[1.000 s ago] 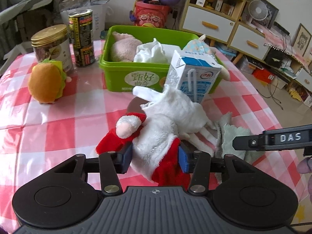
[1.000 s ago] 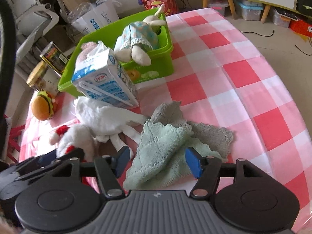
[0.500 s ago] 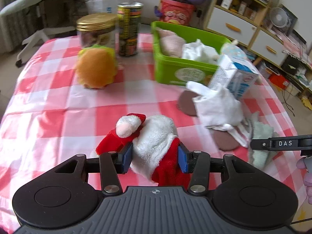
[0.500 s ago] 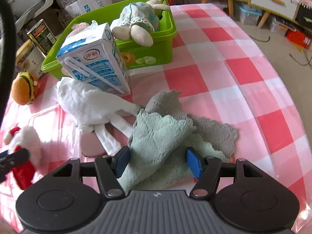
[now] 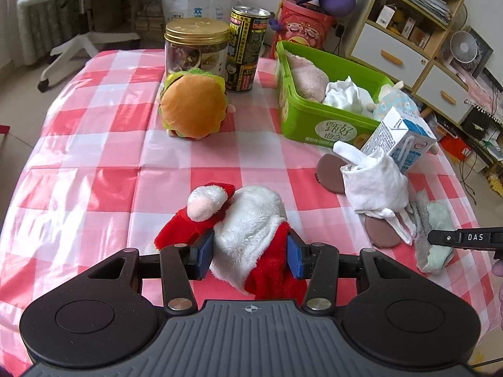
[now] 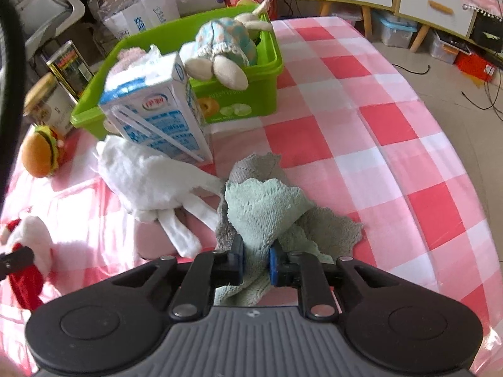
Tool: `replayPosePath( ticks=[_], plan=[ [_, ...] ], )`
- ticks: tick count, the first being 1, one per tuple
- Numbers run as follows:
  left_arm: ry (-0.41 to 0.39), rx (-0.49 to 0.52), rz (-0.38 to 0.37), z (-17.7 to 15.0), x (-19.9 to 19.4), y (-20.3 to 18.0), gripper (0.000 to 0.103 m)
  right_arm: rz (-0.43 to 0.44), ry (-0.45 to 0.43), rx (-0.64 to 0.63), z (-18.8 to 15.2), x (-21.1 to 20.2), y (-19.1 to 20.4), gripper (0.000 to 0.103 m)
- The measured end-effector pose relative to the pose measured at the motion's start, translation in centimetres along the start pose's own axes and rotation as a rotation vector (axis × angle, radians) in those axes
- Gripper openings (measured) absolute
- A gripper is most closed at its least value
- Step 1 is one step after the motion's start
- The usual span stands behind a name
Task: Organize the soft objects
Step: 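Lift and carry the green towel and Santa plush toward the green bin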
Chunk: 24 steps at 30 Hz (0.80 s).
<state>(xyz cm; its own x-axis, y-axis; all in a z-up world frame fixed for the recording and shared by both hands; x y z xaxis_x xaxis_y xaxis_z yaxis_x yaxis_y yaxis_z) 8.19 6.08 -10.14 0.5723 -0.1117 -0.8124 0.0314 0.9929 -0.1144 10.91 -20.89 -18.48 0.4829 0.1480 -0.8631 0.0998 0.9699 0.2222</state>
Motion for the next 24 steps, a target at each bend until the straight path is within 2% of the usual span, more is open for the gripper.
replayPosePath(
  ticks=[14,24],
  plan=[
    [-0.016,-0.02,-0.031,0.8,-0.4,-0.7,0.048,0.124,-0.082,0.074,1.5,-4.0,-0.2,0.0],
    [-0.098,-0.038,-0.08,2.5,-1.7,-1.2,0.047,0.212,-0.157,0.142,3.3,-6.7,-1.5,0.0]
  ],
)
Point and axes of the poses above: each gripper's, at about its wrist camera, not at the fingertips, and x roughly the way its jaws point, y to its left, z to its top, the point moved 3 cm from there along x, roughly the way its jaws point, and after that the axes turned 6 degrees about x, right-handed, at the moved point
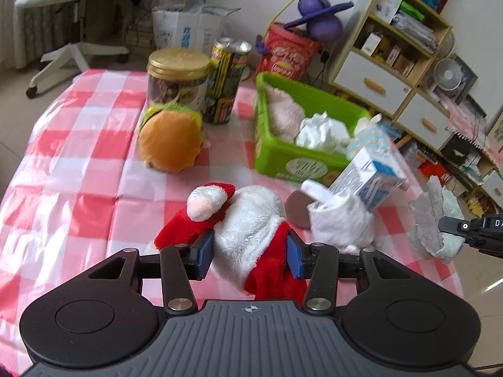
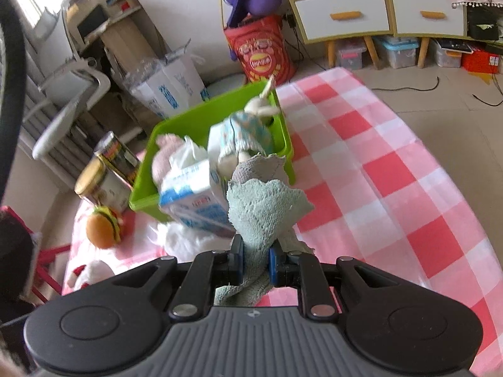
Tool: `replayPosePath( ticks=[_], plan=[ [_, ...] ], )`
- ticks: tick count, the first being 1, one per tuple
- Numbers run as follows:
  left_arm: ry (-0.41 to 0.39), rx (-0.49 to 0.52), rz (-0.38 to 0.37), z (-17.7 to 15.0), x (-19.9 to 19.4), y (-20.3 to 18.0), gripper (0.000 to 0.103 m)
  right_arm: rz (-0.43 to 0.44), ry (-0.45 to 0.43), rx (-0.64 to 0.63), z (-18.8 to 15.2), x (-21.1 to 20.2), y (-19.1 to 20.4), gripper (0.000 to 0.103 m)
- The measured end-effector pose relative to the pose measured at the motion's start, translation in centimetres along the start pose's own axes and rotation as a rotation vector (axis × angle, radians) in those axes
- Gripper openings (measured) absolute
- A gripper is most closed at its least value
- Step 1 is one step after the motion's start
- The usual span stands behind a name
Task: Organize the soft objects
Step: 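Lift and carry the green towel and Santa plush toward the green bin, then open the left gripper over the bin while the right releases the towel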
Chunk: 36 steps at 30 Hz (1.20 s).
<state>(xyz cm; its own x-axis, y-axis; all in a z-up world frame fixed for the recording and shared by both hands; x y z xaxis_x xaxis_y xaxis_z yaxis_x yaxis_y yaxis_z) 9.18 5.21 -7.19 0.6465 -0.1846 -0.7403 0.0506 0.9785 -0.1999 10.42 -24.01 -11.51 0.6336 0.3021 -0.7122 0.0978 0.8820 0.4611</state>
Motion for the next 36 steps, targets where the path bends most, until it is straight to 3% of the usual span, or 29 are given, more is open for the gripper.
replayPosePath(
  ticks=[8,17,28,36],
  plan=[
    [-0.082,0.015,-0.039,2.5,-0.8,-1.3,0.047,0.062,-0.021,0.025,2.0,-0.7,0.1,0.0],
    [-0.113,0.052,-0.078,7.8,1.7,-3.5,0.047,0.14,-0.055,-0.029,6.8,0.8,2.2,0.0],
    [-0.151,0.154,-0.081,13.6,9.2,-6.5,0.048,0.266,-0.107,-0.015,12.6,6.9,3.4,0.0],
    [-0.161,0.182,-0.071,15.8,14.5,-7.5,0.048,0.266,-0.095,-0.064,14.9,11.7,4.0,0.0]
  ],
)
Point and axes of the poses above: each gripper's, at about its wrist camera, not at the fingertips, and x roughly the way its jaws point, y to its left, z to its top, the point moved 3 cm from there along x, roughly the way its jaws point, and after that the axes turned 6 degrees about x, right-handed, at the moved point
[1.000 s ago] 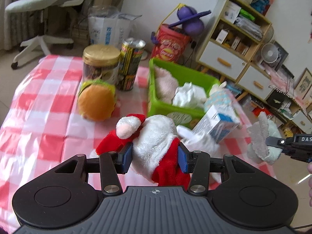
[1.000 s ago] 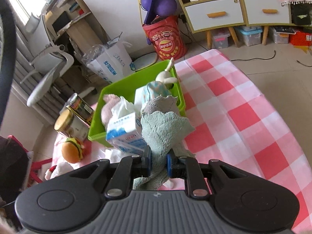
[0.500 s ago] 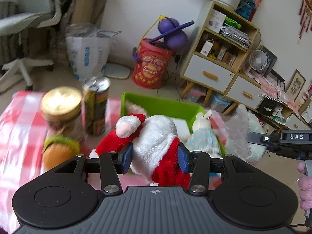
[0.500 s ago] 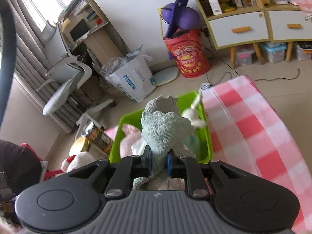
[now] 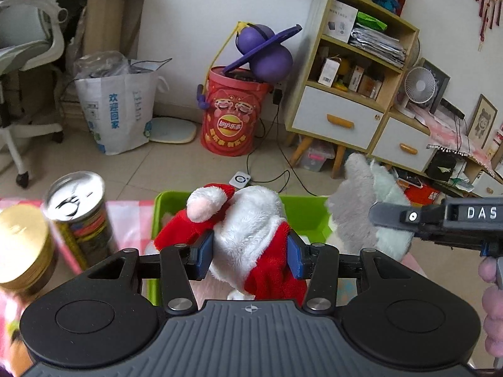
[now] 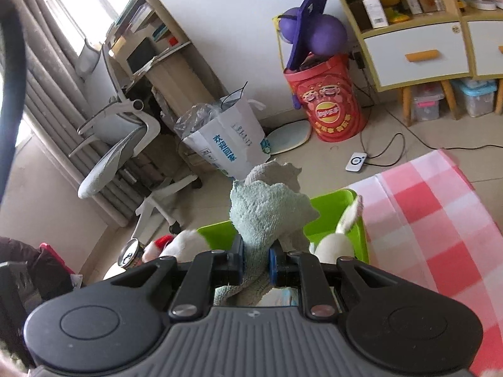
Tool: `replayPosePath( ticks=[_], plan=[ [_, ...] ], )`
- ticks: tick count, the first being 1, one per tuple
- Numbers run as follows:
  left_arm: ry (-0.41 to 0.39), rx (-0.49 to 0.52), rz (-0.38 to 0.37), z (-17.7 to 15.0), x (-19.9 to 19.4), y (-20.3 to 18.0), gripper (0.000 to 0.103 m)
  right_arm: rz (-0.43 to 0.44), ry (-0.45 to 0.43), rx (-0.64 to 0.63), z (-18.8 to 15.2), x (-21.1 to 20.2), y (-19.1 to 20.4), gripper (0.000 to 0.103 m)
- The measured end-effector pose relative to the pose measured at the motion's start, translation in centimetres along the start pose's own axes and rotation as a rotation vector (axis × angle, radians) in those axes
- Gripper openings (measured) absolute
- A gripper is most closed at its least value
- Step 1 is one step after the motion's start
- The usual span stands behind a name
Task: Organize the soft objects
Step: 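Open the left gripper over the bin while the right releases the towel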
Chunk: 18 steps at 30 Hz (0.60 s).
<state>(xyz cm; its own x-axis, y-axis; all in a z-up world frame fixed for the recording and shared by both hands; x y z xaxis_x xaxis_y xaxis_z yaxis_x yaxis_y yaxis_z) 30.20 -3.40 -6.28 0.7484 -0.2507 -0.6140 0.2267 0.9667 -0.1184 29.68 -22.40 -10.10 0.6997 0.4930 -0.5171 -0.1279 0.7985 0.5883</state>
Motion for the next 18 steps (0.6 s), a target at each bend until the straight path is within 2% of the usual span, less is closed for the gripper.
replayPosePath(
  ticks=[10,13,18],
  plan=[
    [0.038,0.052,-0.007,-0.6,4.5,-0.7,0.049,-0.054,0.053,-0.011,-1.3,4.0,-2.5,0.0],
    [0.077,0.07,-0.007,-1.1,5.8,-1.1,0.049,-0.068,0.068,-0.007,-1.8,4.7,-3.2,0.0],
    [0.076,0.067,0.0,-1.3,6.4,-1.3,0.049,-0.052,0.074,-0.006,-2.4,5.1,-3.7,0.0]
  ],
)
Point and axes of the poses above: each gripper's, at about its wrist camera, not at the fingertips, and x roughly the way its jaws point, y to its left, z to its top, the point moved 3 cm from there along x, roughly the way its jaws point, and after that the axes turned 6 degrees about x, right-handed, at the moved point
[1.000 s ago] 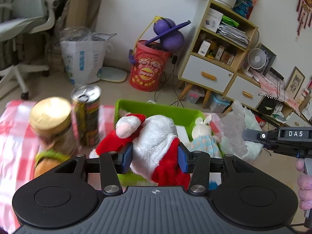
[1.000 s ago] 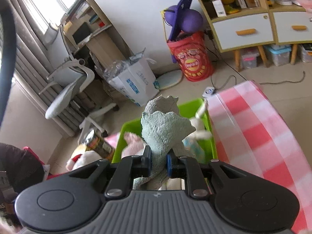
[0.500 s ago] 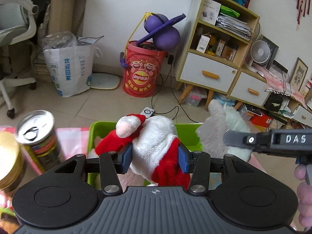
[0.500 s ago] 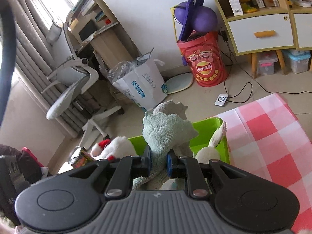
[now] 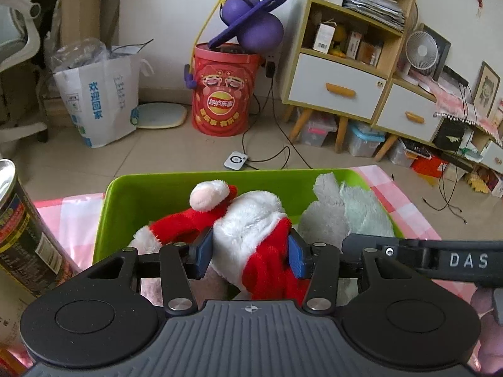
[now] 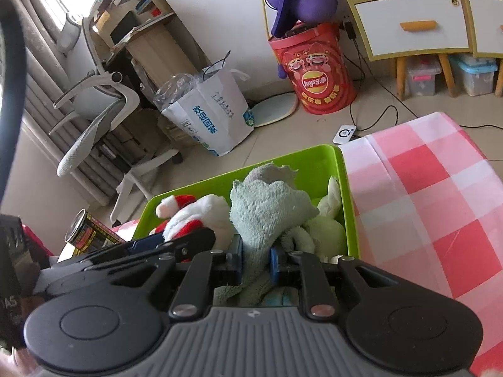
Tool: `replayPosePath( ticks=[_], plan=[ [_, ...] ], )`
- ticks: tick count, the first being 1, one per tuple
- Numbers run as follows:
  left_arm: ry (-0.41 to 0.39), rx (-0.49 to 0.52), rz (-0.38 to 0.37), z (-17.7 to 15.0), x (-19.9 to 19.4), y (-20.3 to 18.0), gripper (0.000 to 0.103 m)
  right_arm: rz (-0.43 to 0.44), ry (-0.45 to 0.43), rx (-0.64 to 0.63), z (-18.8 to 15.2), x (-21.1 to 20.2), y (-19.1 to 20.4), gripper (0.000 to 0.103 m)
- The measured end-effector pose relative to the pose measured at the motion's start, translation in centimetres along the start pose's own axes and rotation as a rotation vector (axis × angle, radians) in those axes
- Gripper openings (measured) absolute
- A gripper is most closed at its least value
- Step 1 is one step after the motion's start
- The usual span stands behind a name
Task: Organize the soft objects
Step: 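Open the left gripper over the bin while the right releases the towel, then reach the left gripper to the burger plush while the right reaches the white cloth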
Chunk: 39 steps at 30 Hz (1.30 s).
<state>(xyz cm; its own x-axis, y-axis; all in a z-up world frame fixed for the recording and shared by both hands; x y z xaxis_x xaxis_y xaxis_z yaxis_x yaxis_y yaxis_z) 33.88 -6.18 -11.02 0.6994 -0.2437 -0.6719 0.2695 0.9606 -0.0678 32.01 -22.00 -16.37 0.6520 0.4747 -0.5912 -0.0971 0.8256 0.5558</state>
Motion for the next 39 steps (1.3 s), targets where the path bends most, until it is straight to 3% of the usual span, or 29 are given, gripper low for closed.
replayPosePath(
  ticks=[5,8,13,16,20,24,29,33,39],
  plan=[
    [-0.014,-0.009,-0.001,0.2,-0.6,0.2,0.056,-0.001,-0.002,0.006,0.3,-0.5,0.2,0.0],
    [-0.027,-0.001,0.008,0.4,-1.3,-0.1,0.067,0.001,-0.001,0.015,0.5,-1.1,0.4,0.001],
    [-0.058,0.031,0.025,0.7,-3.7,-0.9,0.08,0.009,-0.015,0.032,0.8,-3.3,1.1,0.024],
    [-0.074,0.037,0.017,0.5,-5.7,-1.2,0.083,0.004,-0.04,0.024,0.6,-5.1,1.6,0.039],
    [-0.079,0.021,0.015,-0.1,-8.5,-1.3,0.087,-0.019,-0.05,0.026,0.1,-7.5,2.5,0.041],
    [-0.087,-0.002,0.032,-1.4,-11.5,-0.8,0.093,-0.028,-0.069,0.024,-1.2,-10.3,3.6,0.051],
    [-0.106,-0.008,0.067,-3.2,-15.1,0.6,0.098,-0.062,-0.074,-0.017,-3.1,-12.9,5.0,0.054],
    [-0.073,-0.06,0.082,-5.1,-17.2,2.2,0.098,-0.077,-0.067,-0.018,-4.9,-14.1,5.6,0.059],
    [-0.043,-0.102,0.166,-8.9,-20.2,4.7,0.098,-0.128,-0.038,-0.024,-8.2,-14.7,6.4,0.063]
  ],
)
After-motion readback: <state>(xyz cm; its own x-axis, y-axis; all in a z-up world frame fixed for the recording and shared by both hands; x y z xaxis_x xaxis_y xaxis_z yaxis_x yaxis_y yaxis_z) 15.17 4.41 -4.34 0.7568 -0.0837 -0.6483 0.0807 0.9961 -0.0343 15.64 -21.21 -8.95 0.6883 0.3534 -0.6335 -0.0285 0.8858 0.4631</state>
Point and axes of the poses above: each gripper's, at about its wrist camera, not at the fingertips, and x roughly the way its jaws point, y to its left, z to its top, the point moved 3 cm from there along x, roughly the way its jaws point, and after that the axes turned 6 degrees about x, right-handed, at the moved point
